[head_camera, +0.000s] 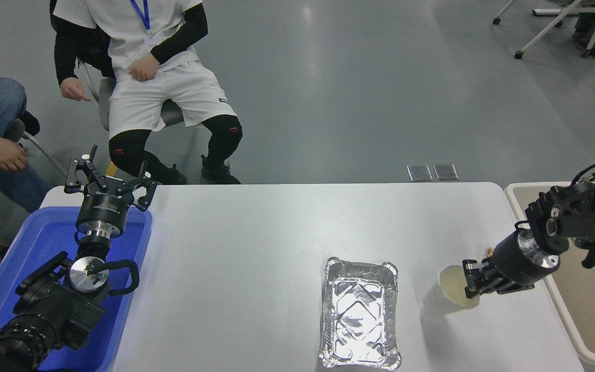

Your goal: Pick up paper cup place in dustbin

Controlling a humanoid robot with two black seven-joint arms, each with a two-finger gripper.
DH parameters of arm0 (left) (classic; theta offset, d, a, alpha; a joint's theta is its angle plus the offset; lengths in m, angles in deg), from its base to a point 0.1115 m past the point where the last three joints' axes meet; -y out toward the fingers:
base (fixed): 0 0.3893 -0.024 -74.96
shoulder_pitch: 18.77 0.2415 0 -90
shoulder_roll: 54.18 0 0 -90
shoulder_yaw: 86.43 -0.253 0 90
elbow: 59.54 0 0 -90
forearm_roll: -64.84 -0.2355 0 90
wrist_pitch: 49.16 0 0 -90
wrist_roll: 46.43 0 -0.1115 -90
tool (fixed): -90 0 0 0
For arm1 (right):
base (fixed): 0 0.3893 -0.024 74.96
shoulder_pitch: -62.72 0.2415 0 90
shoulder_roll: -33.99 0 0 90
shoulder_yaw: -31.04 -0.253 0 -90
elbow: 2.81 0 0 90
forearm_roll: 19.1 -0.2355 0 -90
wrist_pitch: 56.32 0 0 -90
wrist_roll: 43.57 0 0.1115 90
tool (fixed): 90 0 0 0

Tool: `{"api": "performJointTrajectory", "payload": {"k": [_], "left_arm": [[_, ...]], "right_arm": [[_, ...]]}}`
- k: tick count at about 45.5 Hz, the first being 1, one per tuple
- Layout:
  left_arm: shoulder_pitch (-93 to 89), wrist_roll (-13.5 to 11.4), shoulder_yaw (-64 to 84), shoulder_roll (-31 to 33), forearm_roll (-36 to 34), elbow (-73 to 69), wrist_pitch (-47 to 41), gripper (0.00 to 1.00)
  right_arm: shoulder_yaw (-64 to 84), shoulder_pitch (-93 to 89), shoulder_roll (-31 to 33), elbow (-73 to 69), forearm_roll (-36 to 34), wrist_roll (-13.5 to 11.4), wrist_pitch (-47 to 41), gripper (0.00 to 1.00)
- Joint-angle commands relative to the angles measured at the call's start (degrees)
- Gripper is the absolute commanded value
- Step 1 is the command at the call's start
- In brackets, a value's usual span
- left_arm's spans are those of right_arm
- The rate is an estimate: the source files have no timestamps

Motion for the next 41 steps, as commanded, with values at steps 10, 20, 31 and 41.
{"api": "performJointTrajectory", "payload": {"k": [10, 20, 31, 41], "left_arm": [[0.0, 0.08, -0.06, 0.0, 0.0, 0.0, 0.02, 0.99], [0.0, 0.08, -0.06, 0.0, 0.0, 0.0, 0.02, 0.99], [0.0, 0.08, -0.06, 0.0, 0.0, 0.0, 0.02, 0.99], [0.0, 0.08, -0.06, 0.0, 0.0, 0.0, 0.02, 0.99]], "right_arm": [[3.17, 16.93, 0.28, -3.67, 3.17, -3.05, -11.3, 0.0], [3.17, 24.66, 0.72, -4.2, 3.26, -3.67, -11.3, 0.0], [3.08, 33.28, 1.51, -4.28, 3.35, -4.28, -11.3, 0.0], [2.9, 36.53, 1.51, -4.28, 3.61, -5.69, -11.3, 0.0]]}}
